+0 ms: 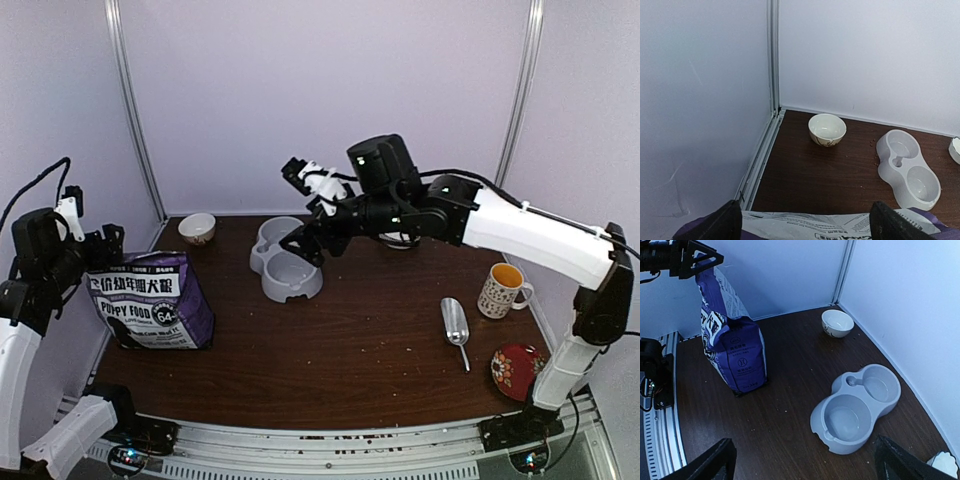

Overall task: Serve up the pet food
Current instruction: Collect the pet food bag at the corner of the board.

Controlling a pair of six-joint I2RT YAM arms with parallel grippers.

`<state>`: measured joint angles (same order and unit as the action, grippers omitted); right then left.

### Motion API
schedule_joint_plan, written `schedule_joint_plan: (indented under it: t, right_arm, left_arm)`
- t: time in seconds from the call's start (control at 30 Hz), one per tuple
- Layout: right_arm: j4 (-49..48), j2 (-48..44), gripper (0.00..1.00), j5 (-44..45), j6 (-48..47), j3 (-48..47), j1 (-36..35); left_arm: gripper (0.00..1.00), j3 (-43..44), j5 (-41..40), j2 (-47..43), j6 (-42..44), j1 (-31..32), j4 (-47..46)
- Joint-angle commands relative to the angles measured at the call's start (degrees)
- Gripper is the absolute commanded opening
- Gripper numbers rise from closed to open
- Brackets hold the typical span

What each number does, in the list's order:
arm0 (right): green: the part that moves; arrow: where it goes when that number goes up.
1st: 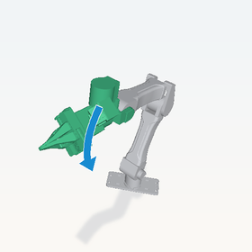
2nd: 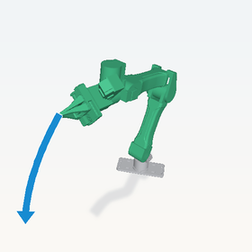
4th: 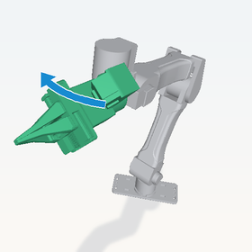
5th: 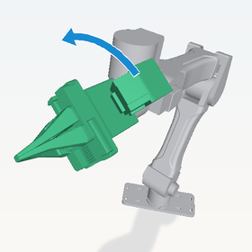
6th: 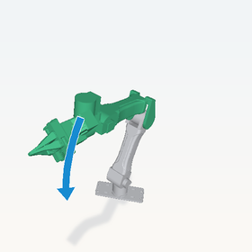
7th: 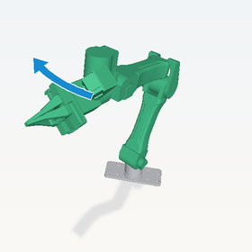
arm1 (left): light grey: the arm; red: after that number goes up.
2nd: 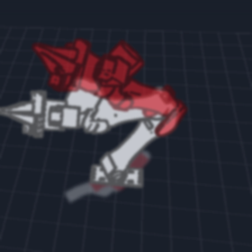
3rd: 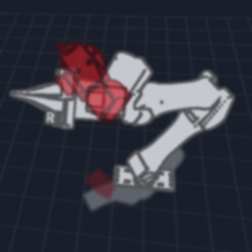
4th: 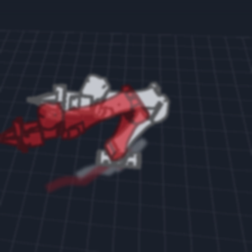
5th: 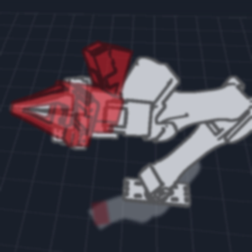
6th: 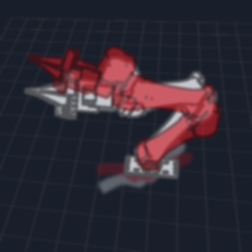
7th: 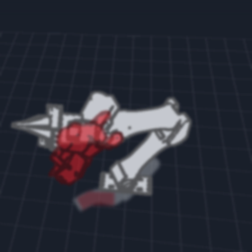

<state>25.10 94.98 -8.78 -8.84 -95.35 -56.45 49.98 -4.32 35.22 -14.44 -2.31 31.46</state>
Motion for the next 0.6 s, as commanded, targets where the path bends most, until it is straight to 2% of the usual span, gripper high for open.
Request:
schedule_joint_plan:
  t: [0.0, 0.13, 0.2, 0.3, 0.43, 0.57]
  right_arm:
    - [1.1, 8.3, 0.98, -3.7, -5.0, -9.8, -3.8]
    - [3.4, 15.1, 0.98, -3.5, -5.6, -18.1, -5.9]
    - [2.3, 15.9, 0.98, -2.5, -4.5, -18.1, -6.1]
    - [-3.3, 14.2, 0.99, 0.3, -2.6, -12.1, -6.2]
    - [-10.4, 10.4, 1.00, 3.9, 0.0, -1.4, -6.2]
    - [-15.1, 6.2, 1.00, 5.7, 2.5, 7.7, -6.2]
  left_arm:
    - [0.91, 1.8, -1.4, -0.7, -2.1, -0.5, -0.8]
    - [0.89, 11.2, -6.8, 2.3, -7.4, -0.6, 12.1]
    - [0.89, 16.7, -9.3, 3.7, -10.2, -0.6, 19.9]
    - [0.90, 22.1, -10.5, 3.7, -14.2, -0.6, 27.3]
    - [0.94, 24.5, -8.3, 3.2, -19.3, -0.6, 31.2]
    - [0.96, 26.1, -9.2, 5.1, -31.1, -0.5, 36.7]
